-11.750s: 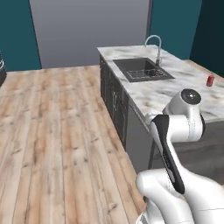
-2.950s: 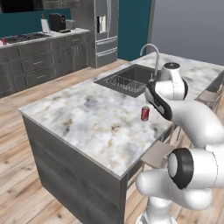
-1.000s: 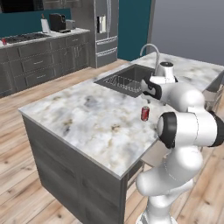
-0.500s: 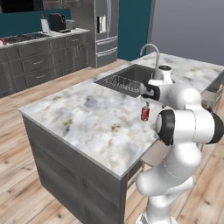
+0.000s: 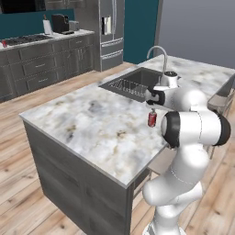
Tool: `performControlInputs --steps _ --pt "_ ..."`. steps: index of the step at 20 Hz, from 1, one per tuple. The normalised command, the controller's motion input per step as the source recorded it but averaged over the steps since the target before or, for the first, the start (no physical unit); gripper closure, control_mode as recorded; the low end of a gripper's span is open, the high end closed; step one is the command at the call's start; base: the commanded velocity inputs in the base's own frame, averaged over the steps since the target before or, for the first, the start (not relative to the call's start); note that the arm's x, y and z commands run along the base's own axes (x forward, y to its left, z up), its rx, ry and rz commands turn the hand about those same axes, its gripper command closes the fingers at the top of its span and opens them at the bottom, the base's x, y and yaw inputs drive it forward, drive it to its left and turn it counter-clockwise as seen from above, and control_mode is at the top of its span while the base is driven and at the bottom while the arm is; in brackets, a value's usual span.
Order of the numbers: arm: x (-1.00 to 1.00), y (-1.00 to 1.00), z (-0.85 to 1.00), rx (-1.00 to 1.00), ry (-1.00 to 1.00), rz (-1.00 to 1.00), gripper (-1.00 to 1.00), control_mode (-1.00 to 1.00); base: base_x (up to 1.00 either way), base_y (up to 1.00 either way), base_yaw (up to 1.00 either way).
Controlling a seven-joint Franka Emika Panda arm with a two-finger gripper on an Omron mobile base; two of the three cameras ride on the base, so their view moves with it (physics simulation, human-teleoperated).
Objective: Four empty soda cans are scattered around the kitchen. Gather all the cans and cluster them next to the stove for recycling.
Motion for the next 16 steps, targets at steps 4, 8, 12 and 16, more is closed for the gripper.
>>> performControlInputs --steps 4,8,12,16 --pt "0.16 0.00 -0.05 0.00 0.00 0.00 -1.00 -1.00 0.00 0.00 0.00" --pt "0.16 0.00 -0.02 0.00 0.00 0.00 -1.00 -1.00 0.00 0.00 0.00" --pt "0.15 0.00 -0.03 0.00 0.00 0.00 -1.00 -1.00 0.00 0.00 0.00" --pt "0.11 0.00 -0.07 0.00 0.00 0.00 -1.00 -1.00 0.00 0.00 0.00"
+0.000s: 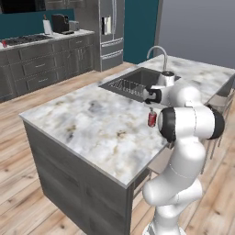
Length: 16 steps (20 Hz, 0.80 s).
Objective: Four empty soda cans are scattered around the kitchen. Gather all the cans and cluster them next to the stove for recycling.
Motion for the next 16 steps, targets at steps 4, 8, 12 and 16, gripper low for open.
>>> performControlInputs --steps 4,8,12,16 --pt "0.12 0.00 -0.13 0.00 0.00 0.00 -1.00 -1.00 0.00 0.00 0.00" --pt "0.15 0.00 -0.13 0.00 0.00 0.00 -1.00 -1.00 0.00 0.00 0.00" --pt "0.15 0.00 -0.10 0.00 0.00 0.00 -1.00 -1.00 0.00 0.00 0.00" --pt "0.17 0.00 -0.07 0.00 0.00 0.00 -1.00 -1.00 0.00 0.00 0.00"
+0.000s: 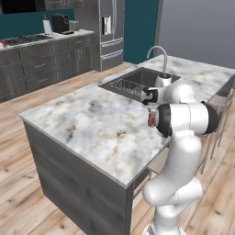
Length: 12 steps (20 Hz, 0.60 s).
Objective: Four empty soda cans are scattered around the kitchen. Gather all the cans and cluster them next to the stove for recycling.
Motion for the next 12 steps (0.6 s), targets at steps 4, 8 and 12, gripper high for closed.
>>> performControlInputs --steps 4,8,12 --pt "0.19 0.00 -0.06 0.00 0.00 0.00 -1.00 -1.00 0.00 0.00 0.00" --pt "0.20 0.00 -0.05 0.00 0.00 0.00 -1.00 -1.00 0.00 0.00 0.00" --pt "0.21 -0.01 -0.05 0.00 0.00 0.00 -1.00 -1.00 0.00 0.00 0.00"
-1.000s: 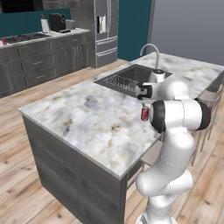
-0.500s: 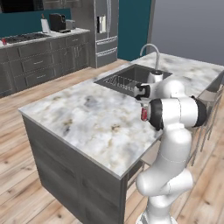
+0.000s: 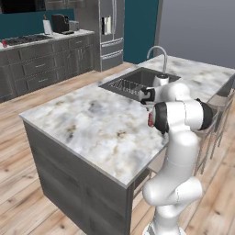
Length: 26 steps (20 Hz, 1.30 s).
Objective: Four empty soda cans are scattered around the kitchen. Gather all the cans and cluster them next to the stove for recycling.
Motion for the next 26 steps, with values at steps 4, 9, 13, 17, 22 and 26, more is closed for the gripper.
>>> performControlInputs --steps 4,9,13,17,22,26 --pt "0.16 0.00 -0.07 0.00 0.00 0.00 -1.00 -1.00 0.00 0.00 0.00" --pt "0.06 -0.05 -0.13 0.00 0.00 0.00 -1.00 -1.00 0.00 0.00 0.00" --pt "0.01 -0.04 -0.22 0.00 0.00 0.00 -1.00 -1.00 0.00 0.00 0.00" --pt "0.00 -0.04 -0.17 0.00 0.00 0.00 -1.00 -1.00 0.00 0.00 0.00" --pt "0.03 0.00 -0.14 0.00 0.00 0.00 -1.00 -1.00 0.00 0.00 0.00" --pt "0.10 0.00 -0.11 0.00 0.00 0.00 -1.00 -1.00 0.00 0.00 0.00"
